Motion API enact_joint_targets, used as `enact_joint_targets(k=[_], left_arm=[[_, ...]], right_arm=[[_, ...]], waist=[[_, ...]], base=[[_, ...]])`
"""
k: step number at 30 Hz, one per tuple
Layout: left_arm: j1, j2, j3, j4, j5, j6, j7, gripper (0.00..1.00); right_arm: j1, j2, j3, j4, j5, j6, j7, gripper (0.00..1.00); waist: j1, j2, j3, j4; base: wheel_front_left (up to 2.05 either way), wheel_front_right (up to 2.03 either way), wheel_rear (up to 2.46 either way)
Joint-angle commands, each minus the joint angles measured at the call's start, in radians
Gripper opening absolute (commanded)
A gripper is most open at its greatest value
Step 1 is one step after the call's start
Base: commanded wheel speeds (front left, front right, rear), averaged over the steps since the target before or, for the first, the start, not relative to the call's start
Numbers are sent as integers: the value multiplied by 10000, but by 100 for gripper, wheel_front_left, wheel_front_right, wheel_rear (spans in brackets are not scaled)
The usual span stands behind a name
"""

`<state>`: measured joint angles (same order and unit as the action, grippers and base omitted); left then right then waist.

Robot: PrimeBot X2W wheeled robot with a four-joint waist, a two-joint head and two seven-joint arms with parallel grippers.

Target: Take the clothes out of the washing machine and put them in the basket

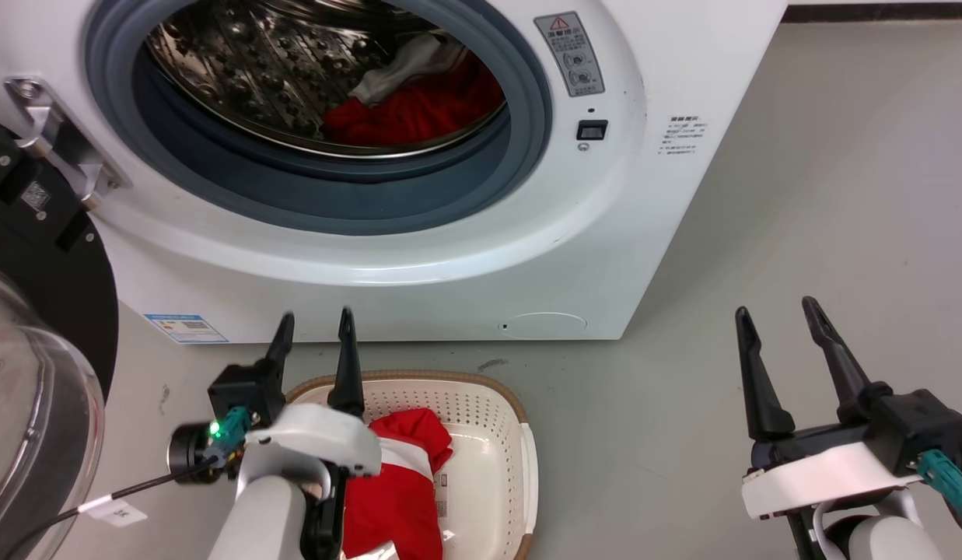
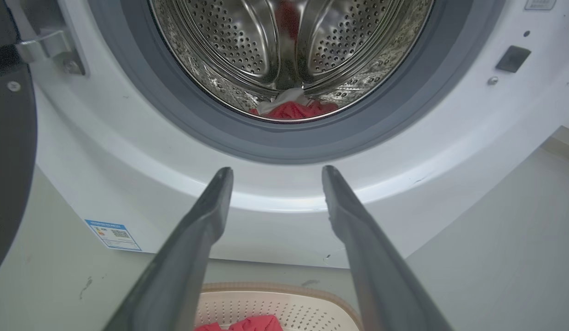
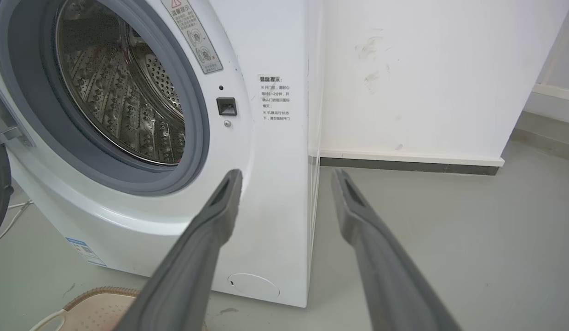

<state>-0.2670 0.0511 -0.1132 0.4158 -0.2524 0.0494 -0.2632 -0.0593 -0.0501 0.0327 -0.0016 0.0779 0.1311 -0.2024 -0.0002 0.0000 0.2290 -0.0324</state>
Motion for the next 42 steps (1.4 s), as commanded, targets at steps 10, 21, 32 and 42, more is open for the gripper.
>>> enact_joint_targets(k=[10, 21, 32, 42], left_arm=[[-1000, -8, -227, -1169, 355, 138, -24, 100], [-3228, 171, 349, -132, 711, -273, -24, 100], [-6693, 939, 601, 2241, 857, -637, 33, 100], [-9786, 1749, 429, 4476, 1096, -686, 1054, 100]], right_arm=[[295, -1, -146, -673, -82, -7, 261, 100], [-173, 0, 44, -1226, 19, -7, 263, 100], [-1096, 2, 534, -1114, 481, -7, -171, 100], [-1811, 5, 1076, -663, 1020, -7, -549, 100]], waist=[[2, 0, 153, 99], [2, 0, 1558, -259], [2, 0, 3743, -1133], [2, 0, 4944, -1902]], base=[[0, 0, 0], [0, 0, 0], [0, 0, 0], [0, 0, 0]])
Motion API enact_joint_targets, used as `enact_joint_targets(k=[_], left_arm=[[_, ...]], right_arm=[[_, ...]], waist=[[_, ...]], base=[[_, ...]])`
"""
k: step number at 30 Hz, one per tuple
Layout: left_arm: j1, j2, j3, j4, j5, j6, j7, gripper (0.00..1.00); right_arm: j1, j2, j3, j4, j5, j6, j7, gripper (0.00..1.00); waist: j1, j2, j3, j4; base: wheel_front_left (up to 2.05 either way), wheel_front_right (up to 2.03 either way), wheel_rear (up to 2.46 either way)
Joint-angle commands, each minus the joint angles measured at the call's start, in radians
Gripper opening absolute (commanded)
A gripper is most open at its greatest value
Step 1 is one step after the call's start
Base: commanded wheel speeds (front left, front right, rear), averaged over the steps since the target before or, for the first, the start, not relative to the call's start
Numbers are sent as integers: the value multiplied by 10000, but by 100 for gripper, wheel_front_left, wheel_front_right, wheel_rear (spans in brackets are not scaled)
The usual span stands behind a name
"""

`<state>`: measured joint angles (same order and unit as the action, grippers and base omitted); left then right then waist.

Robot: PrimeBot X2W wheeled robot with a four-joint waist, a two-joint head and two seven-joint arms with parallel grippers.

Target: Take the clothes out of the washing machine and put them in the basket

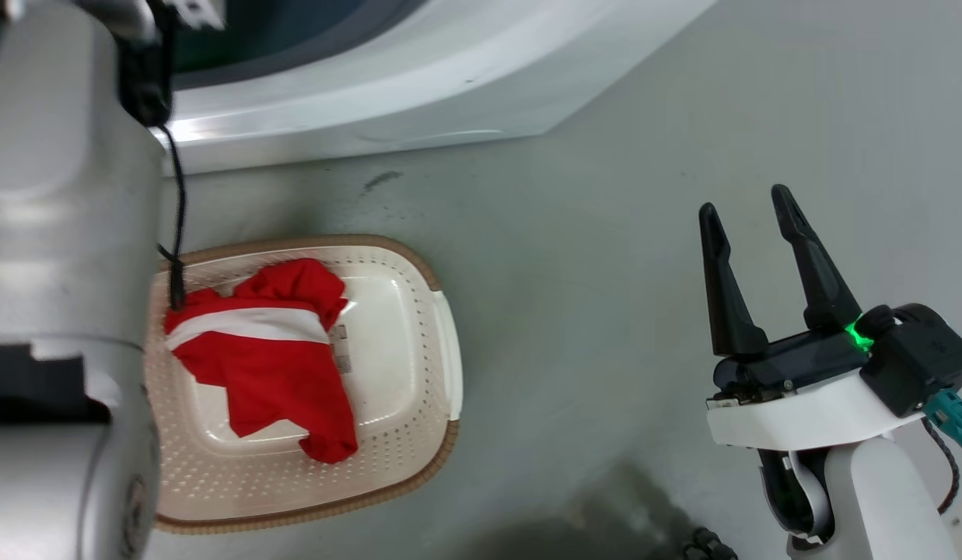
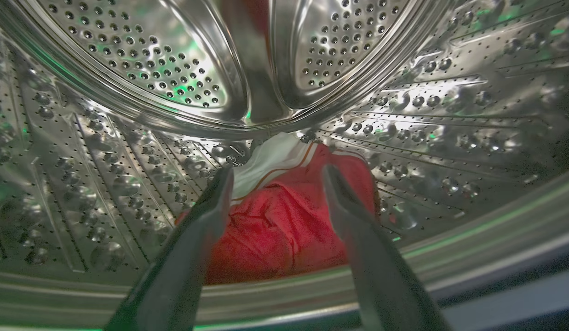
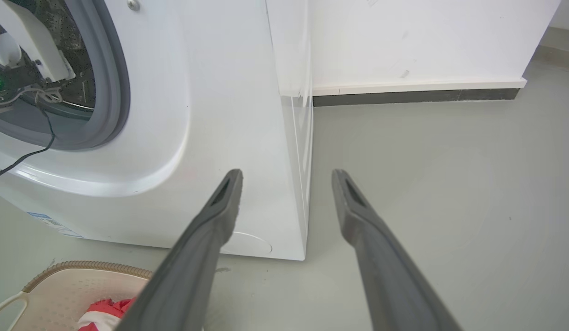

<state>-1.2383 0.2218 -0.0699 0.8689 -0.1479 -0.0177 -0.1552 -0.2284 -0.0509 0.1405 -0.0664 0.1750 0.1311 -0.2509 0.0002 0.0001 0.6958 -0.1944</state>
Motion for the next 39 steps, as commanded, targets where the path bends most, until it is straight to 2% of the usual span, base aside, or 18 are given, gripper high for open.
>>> enact_joint_targets(k=[1, 4, 7, 8, 15, 20, 24, 31, 32, 33, 34, 39], left_arm=[[-376, 124, -15, 122, 41, -58, 108, 100], [-1013, 308, -129, 610, 162, 23, 491, 100], [-1772, 728, -187, 1043, 264, 7, 1033, 100], [-2361, 1036, -281, 1450, 359, -45, 1650, 100], [-3545, 1723, -482, 2229, 485, -264, 3449, 100], [-4065, 1993, -589, 2677, 427, -401, 4833, 100], [-4244, 2163, -565, 2998, 309, -346, 5864, 100], [-3982, 2086, -587, 3524, 128, -157, 7564, 100], [-3984, 2044, -553, 3499, 70, -114, 7671, 78], [-3995, 2031, -592, 3367, 113, -78, 7621, 17], [-3970, 2025, -606, 3285, 104, -24, 7606, 0], [-3828, 2144, -569, 2643, 54, 333, 7003, 0]], right_arm=[[-175, 13, 65, 47, 101, -7, -71, 100], [-303, 13, 213, 192, 270, -7, -119, 100], [-419, 13, 408, 311, 484, -7, -147, 100], [-465, 11, 524, 315, 687, -7, -155, 100], [-461, 16, 849, 181, 1116, -7, -148, 100], [-406, 14, 1089, 149, 1352, -7, -146, 100], [-357, 14, 1247, 120, 1494, -7, -144, 100], [-259, 13, 1389, 66, 1592, -7, -143, 100], [-274, 13, 1418, 57, 1609, -7, -144, 100], [-293, 13, 1438, 46, 1628, -7, -143, 100], [-315, 14, 1485, 40, 1669, -7, -144, 100], [-390, 13, 1580, 127, 1714, -7, -143, 100]], waist=[[-2, -1, 361, -372], [-2, -1, 583, -632], [-2, -1, 758, -973], [-2, -1, 923, -1284], [-2, -1, 1309, -1925], [-2, -1, 1547, -2255], [-2, -1, 1669, -2429], [-2, -1, 1717, -2492], [-2, -1, 1716, -2495], [-2, -1, 1721, -2492], [-2, -1, 1717, -2500], [-2, -1, 1564, -2522]], base=[[0, 0, 0], [0, 0, 0], [0, 0, 0], [0, 0, 0], [0, 0, 0], [0, 0, 0], [0, 0, 0], [0, 0, 0], [0, 0, 0], [0, 0, 0], [0, 0, 0], [0, 0, 0]])
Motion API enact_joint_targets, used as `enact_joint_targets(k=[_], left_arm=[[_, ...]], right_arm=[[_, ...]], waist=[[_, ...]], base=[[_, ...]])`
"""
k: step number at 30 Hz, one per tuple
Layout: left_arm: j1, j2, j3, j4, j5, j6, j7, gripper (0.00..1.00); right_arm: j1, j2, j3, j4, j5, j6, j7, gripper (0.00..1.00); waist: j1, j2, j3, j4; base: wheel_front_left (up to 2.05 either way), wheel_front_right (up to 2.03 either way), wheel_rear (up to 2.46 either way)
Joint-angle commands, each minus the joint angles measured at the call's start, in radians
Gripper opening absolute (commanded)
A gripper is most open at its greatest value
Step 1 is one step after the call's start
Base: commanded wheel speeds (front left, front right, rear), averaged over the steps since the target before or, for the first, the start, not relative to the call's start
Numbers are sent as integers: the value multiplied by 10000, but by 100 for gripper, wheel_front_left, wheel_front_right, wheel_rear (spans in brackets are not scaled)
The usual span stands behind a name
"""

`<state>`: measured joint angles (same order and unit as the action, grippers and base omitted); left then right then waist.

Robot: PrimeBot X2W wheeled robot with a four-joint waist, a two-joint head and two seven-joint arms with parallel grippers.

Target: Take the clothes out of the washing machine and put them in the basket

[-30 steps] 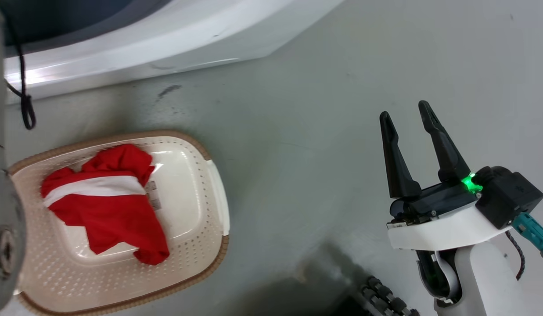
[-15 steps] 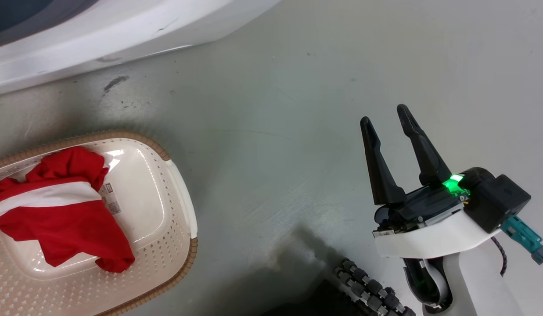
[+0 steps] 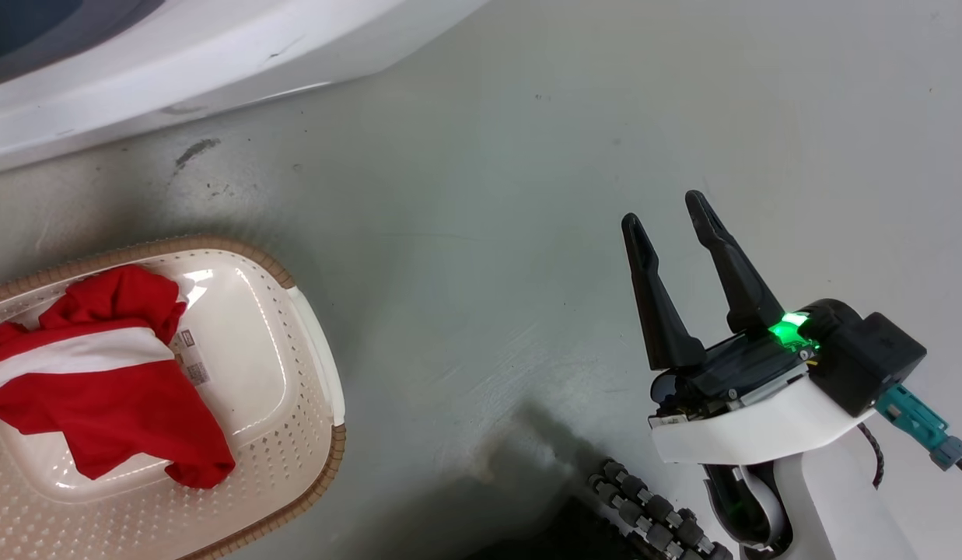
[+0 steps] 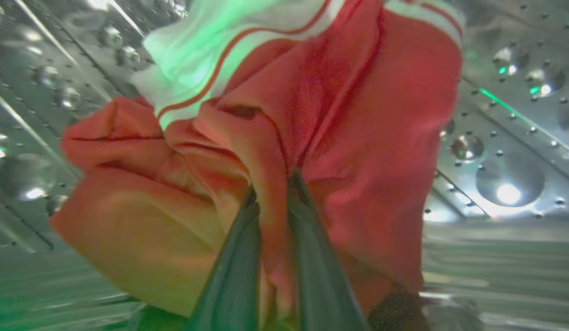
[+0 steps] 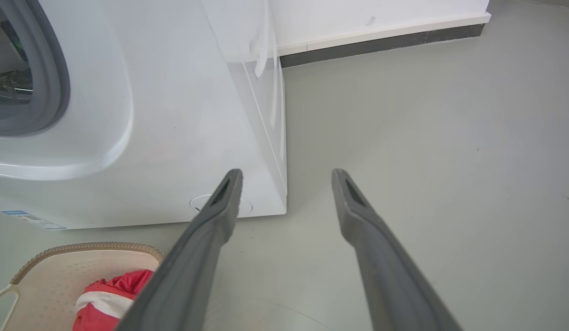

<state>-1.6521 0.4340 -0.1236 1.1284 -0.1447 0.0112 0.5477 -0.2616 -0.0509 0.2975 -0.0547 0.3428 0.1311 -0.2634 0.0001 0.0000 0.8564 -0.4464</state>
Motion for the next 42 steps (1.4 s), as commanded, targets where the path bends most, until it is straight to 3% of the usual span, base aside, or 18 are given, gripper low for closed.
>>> enact_joint_targets(k=[1, 7, 11, 20, 32, 42], left_arm=[[336, 37, -49, -111, 36, 74, -219, 0], [733, 196, -142, -1067, 140, 306, -1804, 0], [1562, 132, -180, -1654, 152, 469, -3917, 0], [3213, -434, 44, -1280, -370, 579, -6816, 0], [5643, -917, 452, -943, -1040, 142, -8130, 0], [8815, -1395, 1287, -4288, -1137, -19, -8141, 0]], right_arm=[[-48, 13, 1, 28, 39, -7, -19, 100], [-89, 13, -99, 84, 40, -7, -20, 100], [-70, 11, -300, 142, -75, -7, -19, 100], [268, 8, -689, 437, -494, -7, -19, 100], [998, 7, -1008, 881, -804, -5, -19, 100], [1688, 7, -1222, 1111, -1064, -7, 61, 100]], waist=[[-1, 0, -90, 3], [-1, 0, -371, 76], [-1, 0, -910, 326], [-1, 0, -2392, 955], [-1, 0, -4448, 1461], [-1, 0, -6111, 1966]], base=[[0, 0, 0], [0, 0, 0], [0, 0, 0], [0, 0, 0], [0, 0, 0], [0, 0, 0]])
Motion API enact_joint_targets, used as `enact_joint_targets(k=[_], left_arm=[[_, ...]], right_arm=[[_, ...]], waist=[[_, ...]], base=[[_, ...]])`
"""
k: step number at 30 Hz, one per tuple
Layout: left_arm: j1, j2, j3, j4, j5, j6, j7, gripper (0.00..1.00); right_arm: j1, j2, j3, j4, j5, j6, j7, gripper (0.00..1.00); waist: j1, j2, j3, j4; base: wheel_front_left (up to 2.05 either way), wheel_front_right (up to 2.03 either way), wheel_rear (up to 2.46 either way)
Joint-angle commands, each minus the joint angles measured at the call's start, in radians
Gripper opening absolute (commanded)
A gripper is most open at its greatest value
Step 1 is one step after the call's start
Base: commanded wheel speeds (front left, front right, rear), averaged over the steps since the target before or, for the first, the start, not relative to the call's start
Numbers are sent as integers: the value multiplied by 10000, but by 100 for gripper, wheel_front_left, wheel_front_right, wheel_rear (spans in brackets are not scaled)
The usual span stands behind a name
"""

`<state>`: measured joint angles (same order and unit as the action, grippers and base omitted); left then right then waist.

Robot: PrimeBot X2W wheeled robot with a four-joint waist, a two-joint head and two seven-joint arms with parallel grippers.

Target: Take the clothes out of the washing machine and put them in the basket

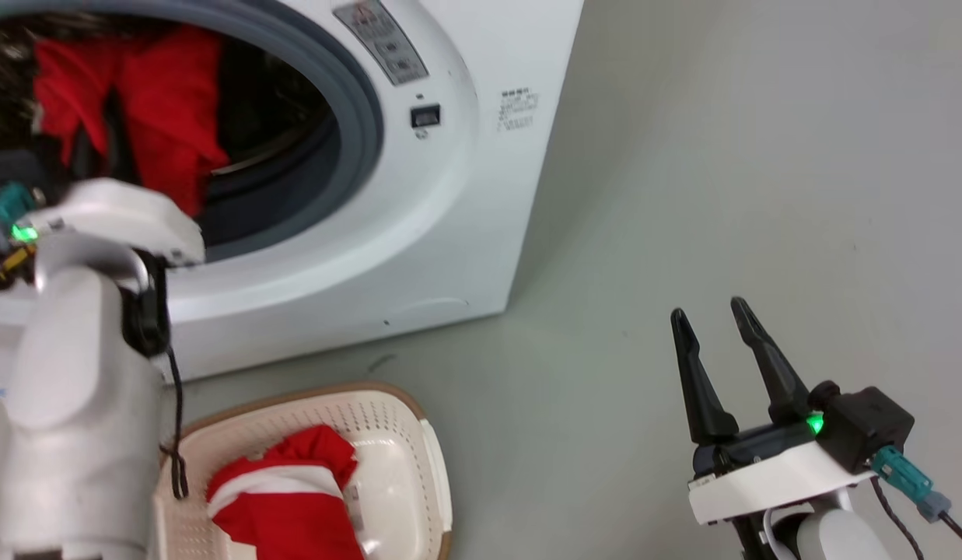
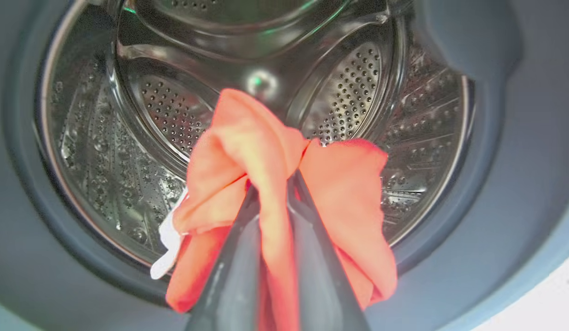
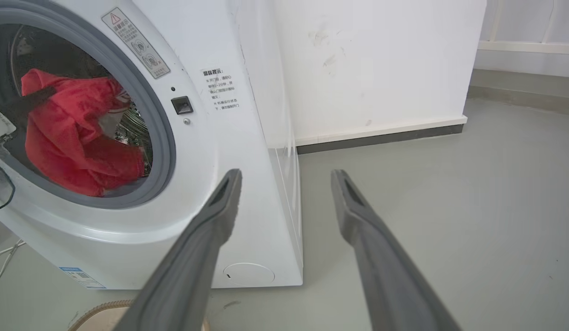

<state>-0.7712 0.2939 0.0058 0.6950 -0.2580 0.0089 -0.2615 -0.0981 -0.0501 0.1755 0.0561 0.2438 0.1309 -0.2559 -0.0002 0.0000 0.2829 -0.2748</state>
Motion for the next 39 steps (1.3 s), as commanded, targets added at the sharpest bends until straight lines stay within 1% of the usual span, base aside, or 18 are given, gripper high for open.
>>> enact_joint_targets(k=[1, 3, 9, 15, 18, 21, 26, 30, 34, 39], left_arm=[[304, -62, 29, -208, 24, -18, -50, 0], [925, -261, 107, -769, 76, -53, -49, 0], [3019, -832, 232, -2636, 250, 81, -50, 0], [5367, -1512, 115, -4575, 312, 253, -42, 0], [6367, -1730, 45, -5154, 216, 360, -42, 0], [7196, -1921, -125, -5374, 163, 433, -1, 0], [8039, -2097, -454, -4868, -46, 420, 107, 0], [8041, -2241, -665, -3832, -256, 333, 80, 0], [7344, -2281, -842, -2404, -445, 119, 43, 0], [5999, -2228, -851, -315, -604, -89, 28, 0]], right_arm=[[113, -1, -24, -19, -93, -5, 22, 100], [289, -1, -93, -44, -119, -5, 92, 100], [712, 0, -263, -262, -236, -3, 367, 100], [1103, 0, -418, -660, -415, -5, 657, 100], [1252, 0, -512, -860, -524, -3, 834, 100], [1317, 2, -561, -1052, -613, -3, 981, 100], [1198, 0, -486, -1308, -702, -3, 1123, 100], [942, 2, -383, -1458, -661, -3, 1151, 100], [621, -1, -244, -1566, -683, -5, 1100, 100], [86, 2, -97, -1469, -602, -3, 961, 100]], waist=[[2, 0, -510, 307], [2, 0, -819, 441], [2, 0, -1503, 764], [2, 0, -1815, 1161], [2, 0, -1829, 1393], [2, 0, -1745, 1617], [2, 0, -1365, 1840], [2, 0, -731, 1907], [2, 0, 221, 1784], [2, 0, 1433, 1498]], base=[[0, 0, 0], [0, 0, 0], [0, 0, 0], [0, 0, 0], [0, 0, 0], [0, 0, 0], [0, 0, 0], [0, 0, 0], [0, 0, 0], [0, 0, 0]])
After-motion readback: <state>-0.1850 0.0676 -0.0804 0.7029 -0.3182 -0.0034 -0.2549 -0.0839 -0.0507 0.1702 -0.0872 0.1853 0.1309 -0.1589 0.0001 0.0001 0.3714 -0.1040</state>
